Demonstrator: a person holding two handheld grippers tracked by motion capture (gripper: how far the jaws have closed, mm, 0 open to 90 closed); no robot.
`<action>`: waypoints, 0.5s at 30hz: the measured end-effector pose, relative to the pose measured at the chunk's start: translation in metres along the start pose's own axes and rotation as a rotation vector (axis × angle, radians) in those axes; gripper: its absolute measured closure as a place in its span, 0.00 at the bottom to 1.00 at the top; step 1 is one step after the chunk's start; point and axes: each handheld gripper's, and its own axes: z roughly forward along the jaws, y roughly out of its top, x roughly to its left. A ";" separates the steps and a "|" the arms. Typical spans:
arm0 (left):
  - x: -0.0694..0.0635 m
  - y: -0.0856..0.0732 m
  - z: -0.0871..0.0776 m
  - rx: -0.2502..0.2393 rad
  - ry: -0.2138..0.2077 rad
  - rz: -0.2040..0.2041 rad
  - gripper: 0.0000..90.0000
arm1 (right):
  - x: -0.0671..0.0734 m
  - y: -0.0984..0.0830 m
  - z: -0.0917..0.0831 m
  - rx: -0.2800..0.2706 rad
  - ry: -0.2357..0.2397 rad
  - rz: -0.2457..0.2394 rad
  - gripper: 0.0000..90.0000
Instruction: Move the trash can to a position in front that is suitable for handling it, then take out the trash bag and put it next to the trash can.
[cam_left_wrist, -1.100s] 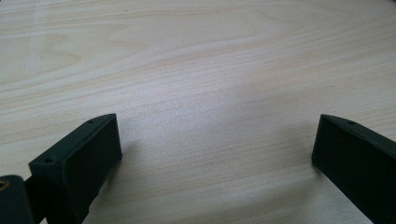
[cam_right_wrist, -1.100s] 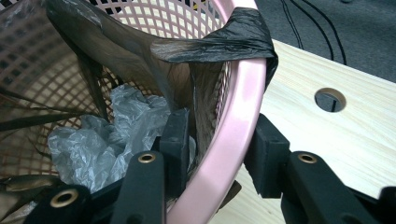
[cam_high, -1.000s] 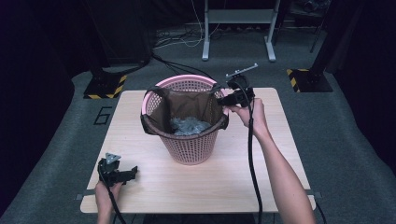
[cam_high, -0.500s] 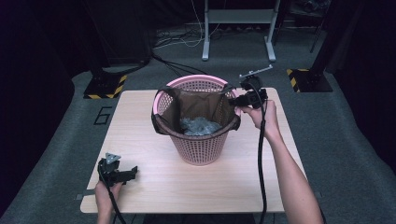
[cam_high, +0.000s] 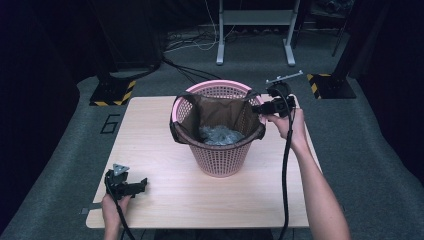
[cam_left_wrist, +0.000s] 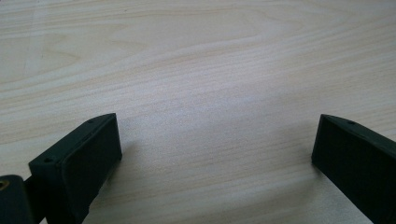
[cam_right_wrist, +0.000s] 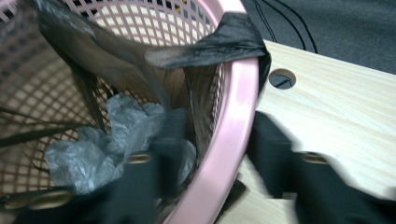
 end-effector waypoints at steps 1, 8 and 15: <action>0.000 0.000 0.000 0.000 0.000 0.000 0.01 | 0.000 0.000 -0.001 -0.006 0.004 0.005 0.43; 0.000 0.000 0.000 0.000 0.001 0.000 0.01 | 0.001 0.001 -0.009 -0.050 0.029 -0.006 0.16; -0.004 0.001 0.001 0.007 0.037 -0.034 0.00 | -0.001 0.001 -0.016 -0.068 0.027 -0.027 0.14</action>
